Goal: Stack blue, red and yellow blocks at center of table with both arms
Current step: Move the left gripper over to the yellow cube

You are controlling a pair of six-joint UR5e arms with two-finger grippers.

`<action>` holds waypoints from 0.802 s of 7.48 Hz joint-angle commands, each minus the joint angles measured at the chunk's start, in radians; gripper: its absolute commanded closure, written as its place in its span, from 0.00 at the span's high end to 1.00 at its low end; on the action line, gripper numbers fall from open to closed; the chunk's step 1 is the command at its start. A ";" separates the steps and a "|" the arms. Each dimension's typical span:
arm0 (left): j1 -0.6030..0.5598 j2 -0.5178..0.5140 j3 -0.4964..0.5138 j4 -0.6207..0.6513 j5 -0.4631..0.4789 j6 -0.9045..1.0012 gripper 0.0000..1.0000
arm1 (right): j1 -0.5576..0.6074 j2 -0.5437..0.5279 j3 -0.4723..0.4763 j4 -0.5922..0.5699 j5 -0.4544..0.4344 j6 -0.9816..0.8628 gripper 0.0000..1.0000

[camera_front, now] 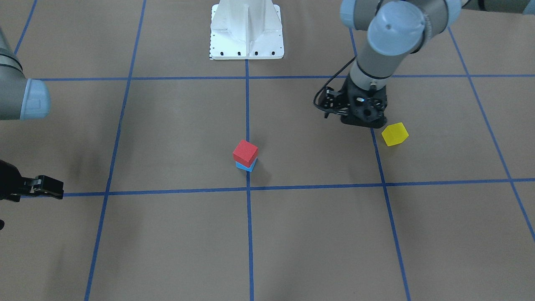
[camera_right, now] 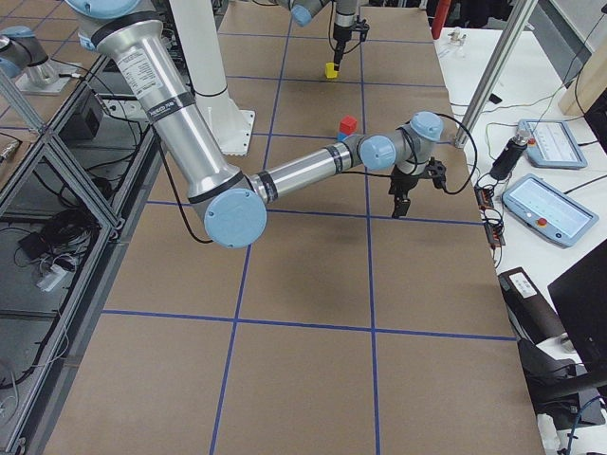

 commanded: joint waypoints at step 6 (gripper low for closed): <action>0.004 0.274 0.105 -0.396 0.077 -0.408 1.00 | -0.005 -0.015 0.006 0.002 -0.014 0.001 1.00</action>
